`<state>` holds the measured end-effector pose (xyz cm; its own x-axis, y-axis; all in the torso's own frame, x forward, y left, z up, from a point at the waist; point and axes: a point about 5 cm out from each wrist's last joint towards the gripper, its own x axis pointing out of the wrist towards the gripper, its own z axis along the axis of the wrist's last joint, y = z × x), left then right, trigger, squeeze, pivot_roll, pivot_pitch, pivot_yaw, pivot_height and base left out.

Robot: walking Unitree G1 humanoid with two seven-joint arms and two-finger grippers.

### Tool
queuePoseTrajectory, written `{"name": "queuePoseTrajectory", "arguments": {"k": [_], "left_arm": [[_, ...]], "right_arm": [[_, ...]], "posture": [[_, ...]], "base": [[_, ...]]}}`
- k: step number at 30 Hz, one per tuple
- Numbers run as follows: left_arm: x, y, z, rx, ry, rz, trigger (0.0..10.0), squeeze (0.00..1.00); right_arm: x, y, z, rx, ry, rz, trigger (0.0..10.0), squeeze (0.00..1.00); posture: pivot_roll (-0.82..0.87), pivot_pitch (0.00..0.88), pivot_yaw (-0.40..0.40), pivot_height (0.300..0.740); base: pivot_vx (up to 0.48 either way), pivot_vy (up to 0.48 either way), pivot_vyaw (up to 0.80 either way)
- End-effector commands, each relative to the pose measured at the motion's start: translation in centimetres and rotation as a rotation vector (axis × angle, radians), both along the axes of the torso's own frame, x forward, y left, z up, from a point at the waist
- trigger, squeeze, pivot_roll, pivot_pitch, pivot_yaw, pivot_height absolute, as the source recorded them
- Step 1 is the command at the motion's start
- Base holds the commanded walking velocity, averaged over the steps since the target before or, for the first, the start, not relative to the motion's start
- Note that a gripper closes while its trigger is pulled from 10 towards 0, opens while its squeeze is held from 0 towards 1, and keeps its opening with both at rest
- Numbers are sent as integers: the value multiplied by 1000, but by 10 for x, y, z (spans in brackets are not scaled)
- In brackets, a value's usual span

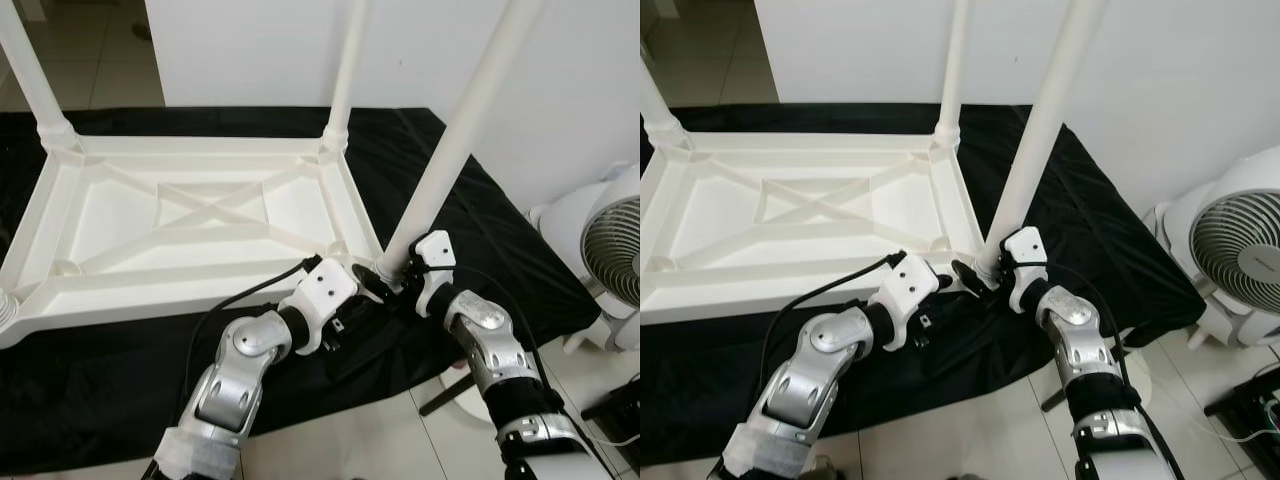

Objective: Building children table

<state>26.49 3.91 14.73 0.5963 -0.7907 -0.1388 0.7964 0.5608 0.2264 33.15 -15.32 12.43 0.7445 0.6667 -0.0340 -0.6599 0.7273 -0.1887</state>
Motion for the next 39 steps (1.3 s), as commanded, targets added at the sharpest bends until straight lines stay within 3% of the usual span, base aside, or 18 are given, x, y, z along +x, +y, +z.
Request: {"name": "queuePoseTrajectory", "arguments": {"k": [1,2,10,14,15,16,19,22,26,28,33,39], "left_arm": [[3,-1,0,-13,-9,85,10000,0],[4,0,0,-11,-10,85,10000,0],[4,1,0,-9,-10,86,10000,0],[4,0,0,-10,-10,84,10000,0],[3,0,0,-11,-10,83,10000,0],[3,-1,0,-12,-10,81,10000,0],[2,0,0,-12,-9,81,10000,0],[2,0,0,-11,-9,80,10000,0],[2,0,-1,-9,-7,78,10000,0],[2,-1,-1,-8,-6,72,10000,0],[2,-1,-1,-5,-6,67,10000,0],[2,-1,-1,-5,-7,68,10000,0]], "right_arm": [[-1,4,-4,-36,16,44,4941,0],[0,5,-5,-43,16,60,0,0],[-2,1,-13,-60,28,91,0,0],[-3,-3,-15,-18,33,41,0,0],[-2,-6,-16,-10,24,-17,0,0],[-1,-7,-17,1,27,-80,10000,0],[-2,-8,-19,29,22,-191,10000,0],[-3,-6,-18,42,17,-221,10000,0],[-8,4,-15,124,-1,-302,10000,0],[-13,12,-14,174,-6,-429,10000,0],[-19,25,-14,203,-14,-577,10000,0],[-24,39,-12,219,-15,-610,10000,0]], "posture": [[66,51,-92,740],[68,51,-92,740],[67,53,-92,740],[67,53,-92,740],[64,55,-93,740],[67,56,-93,740],[67,57,-95,740],[67,58,-93,740],[63,59,-88,740],[61,60,-88,740],[64,61,-91,740],[68,60,-93,740]], "base": [[0,0,0],[0,0,0],[0,0,0],[0,0,0],[0,0,0],[0,0,0],[0,0,0],[0,0,0],[0,0,0],[0,0,0],[0,0,0],[0,0,0]]}}
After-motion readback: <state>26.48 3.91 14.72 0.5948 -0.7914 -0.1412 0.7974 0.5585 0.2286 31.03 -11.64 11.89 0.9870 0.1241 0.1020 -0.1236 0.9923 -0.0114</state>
